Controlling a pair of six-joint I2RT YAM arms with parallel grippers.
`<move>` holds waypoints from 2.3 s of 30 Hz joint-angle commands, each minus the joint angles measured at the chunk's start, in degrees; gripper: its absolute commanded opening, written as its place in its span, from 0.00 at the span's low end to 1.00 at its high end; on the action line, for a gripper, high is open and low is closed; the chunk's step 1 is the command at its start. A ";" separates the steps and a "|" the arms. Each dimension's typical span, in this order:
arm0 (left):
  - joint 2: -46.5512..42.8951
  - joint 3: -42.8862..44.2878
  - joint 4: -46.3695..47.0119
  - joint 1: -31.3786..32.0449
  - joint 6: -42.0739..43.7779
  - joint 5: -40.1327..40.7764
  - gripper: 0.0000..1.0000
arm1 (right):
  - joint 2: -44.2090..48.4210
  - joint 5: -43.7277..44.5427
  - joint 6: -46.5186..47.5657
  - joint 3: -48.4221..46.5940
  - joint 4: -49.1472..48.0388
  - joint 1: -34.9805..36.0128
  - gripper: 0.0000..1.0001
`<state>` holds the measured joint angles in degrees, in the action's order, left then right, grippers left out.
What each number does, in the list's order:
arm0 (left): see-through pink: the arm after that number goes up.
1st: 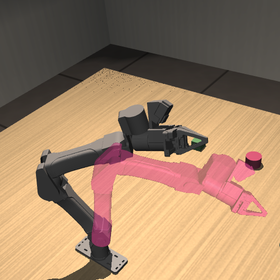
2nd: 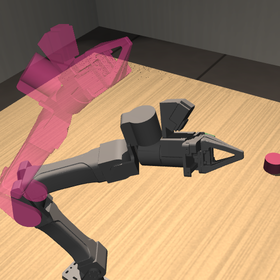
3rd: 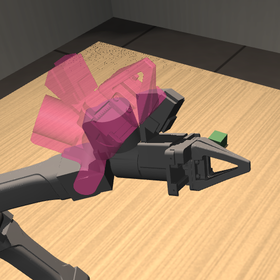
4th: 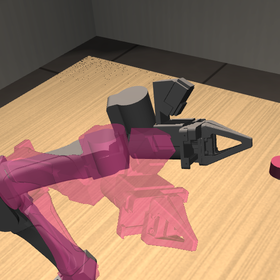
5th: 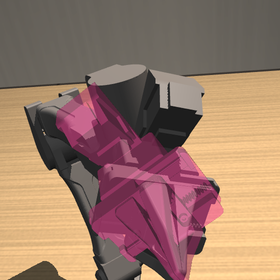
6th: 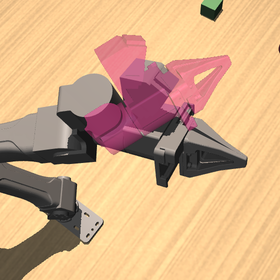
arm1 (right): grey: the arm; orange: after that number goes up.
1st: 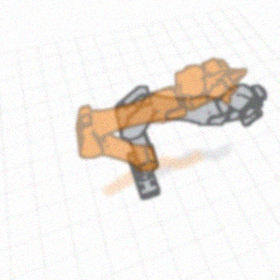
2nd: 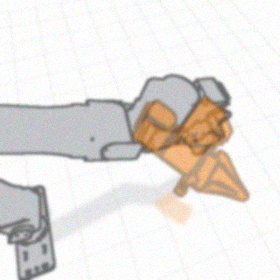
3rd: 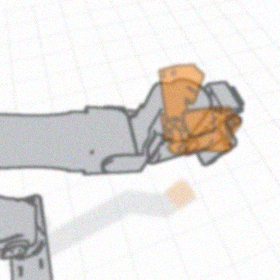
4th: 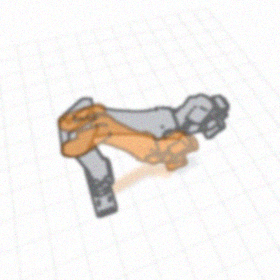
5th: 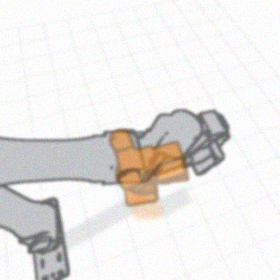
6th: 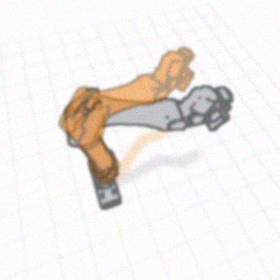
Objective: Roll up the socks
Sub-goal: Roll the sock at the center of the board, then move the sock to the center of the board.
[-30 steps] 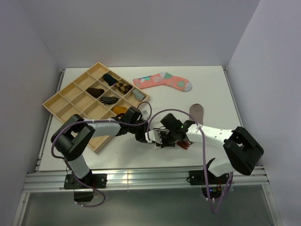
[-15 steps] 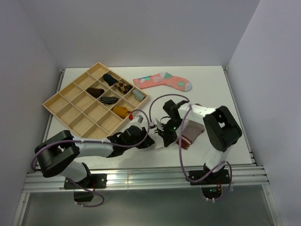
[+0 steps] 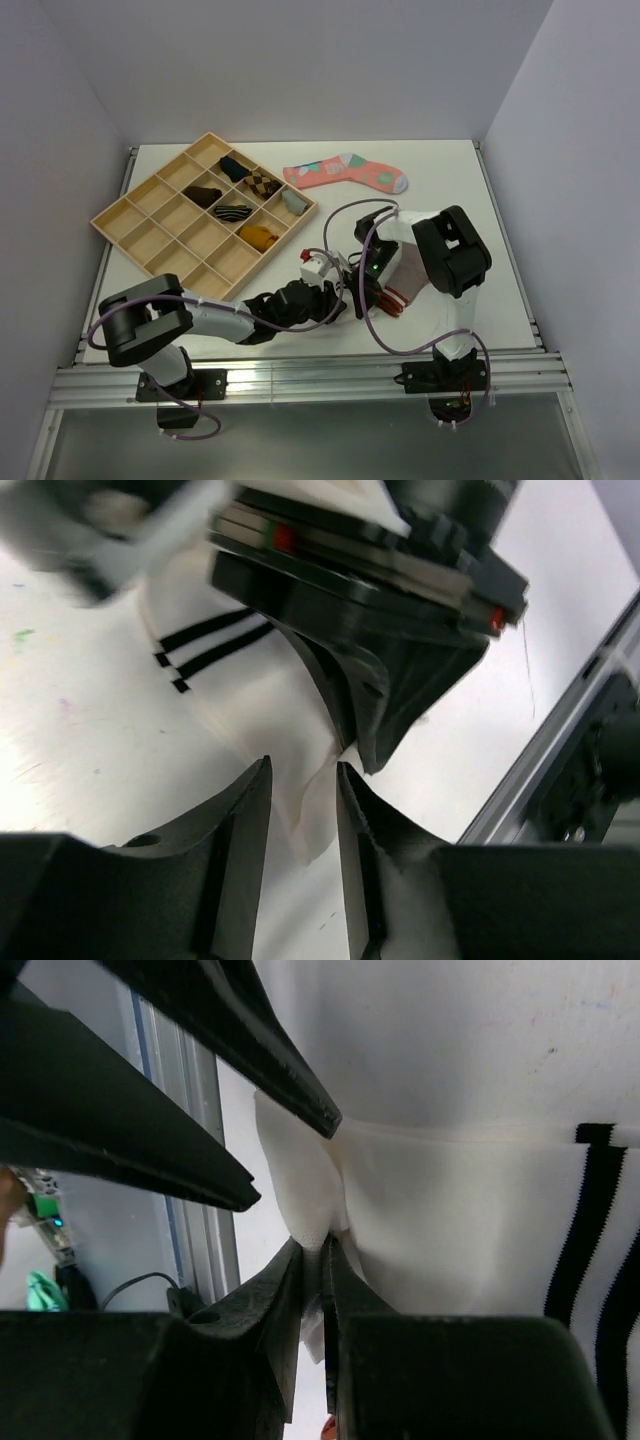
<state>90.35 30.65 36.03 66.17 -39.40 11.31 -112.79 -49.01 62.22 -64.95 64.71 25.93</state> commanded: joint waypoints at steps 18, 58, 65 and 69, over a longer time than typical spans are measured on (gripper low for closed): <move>9.14 5.82 8.36 0.54 8.46 -11.92 0.43 | -3.22 0.41 -4.65 -2.46 0.24 -2.55 0.11; 13.02 13.11 -22.66 -7.20 -4.46 -12.45 0.00 | 5.75 7.25 -3.33 0.52 -0.64 -15.82 0.42; 10.82 12.85 -26.18 -8.51 -5.25 -16.58 0.00 | 6.09 14.63 -6.57 4.21 -6.78 -19.34 0.41; 9.68 11.98 -27.59 -9.74 -6.39 -21.32 0.00 | 7.50 18.15 -7.37 6.32 -9.95 -21.18 0.41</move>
<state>100.71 44.45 17.52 57.45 -45.23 -6.04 -106.63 -39.42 55.07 -60.88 60.77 6.15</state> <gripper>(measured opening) 0.040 0.410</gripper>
